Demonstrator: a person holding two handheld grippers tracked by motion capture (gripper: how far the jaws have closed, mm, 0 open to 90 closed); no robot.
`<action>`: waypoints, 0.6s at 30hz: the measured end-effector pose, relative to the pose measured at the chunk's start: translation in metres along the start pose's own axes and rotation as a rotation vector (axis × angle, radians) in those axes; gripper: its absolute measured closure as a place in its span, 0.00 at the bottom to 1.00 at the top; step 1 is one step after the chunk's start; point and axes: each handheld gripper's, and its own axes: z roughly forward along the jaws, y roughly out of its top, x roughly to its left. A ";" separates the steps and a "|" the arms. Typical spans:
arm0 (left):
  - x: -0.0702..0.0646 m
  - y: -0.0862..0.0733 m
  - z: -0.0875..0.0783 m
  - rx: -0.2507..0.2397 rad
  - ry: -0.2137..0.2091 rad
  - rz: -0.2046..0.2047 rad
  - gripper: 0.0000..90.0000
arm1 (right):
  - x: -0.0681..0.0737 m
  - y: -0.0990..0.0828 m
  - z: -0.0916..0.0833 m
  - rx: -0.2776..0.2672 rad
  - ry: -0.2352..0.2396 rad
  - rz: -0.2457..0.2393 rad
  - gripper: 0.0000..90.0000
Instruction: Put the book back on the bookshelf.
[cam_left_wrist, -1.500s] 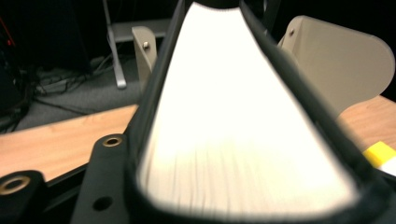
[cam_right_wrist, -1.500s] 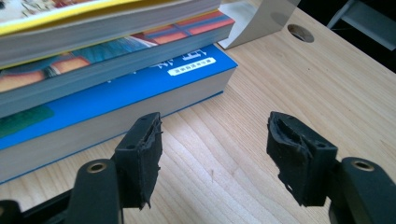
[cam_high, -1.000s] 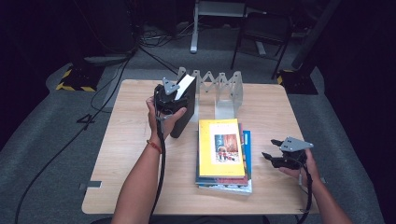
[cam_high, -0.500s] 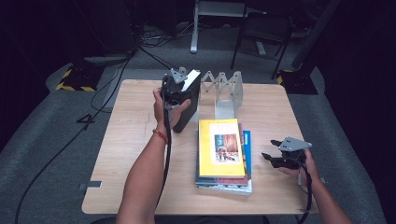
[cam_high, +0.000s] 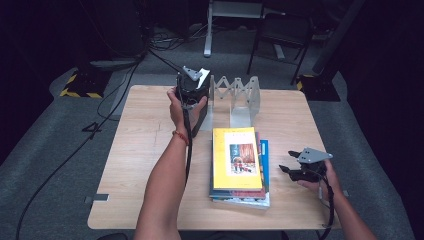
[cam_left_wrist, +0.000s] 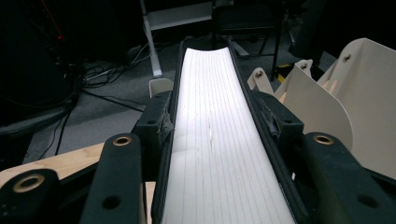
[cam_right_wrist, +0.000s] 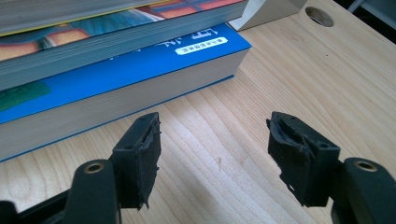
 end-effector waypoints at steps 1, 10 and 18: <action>-0.001 0.002 0.003 -0.005 0.009 -0.002 0.58 | 0.000 0.000 0.000 -0.001 0.000 -0.001 0.39; -0.003 0.006 0.021 -0.057 0.057 -0.032 0.58 | 0.002 0.000 0.000 -0.004 0.014 0.002 0.39; -0.002 0.002 0.019 -0.064 0.064 -0.065 0.57 | 0.002 0.000 0.001 -0.007 0.016 -0.006 0.39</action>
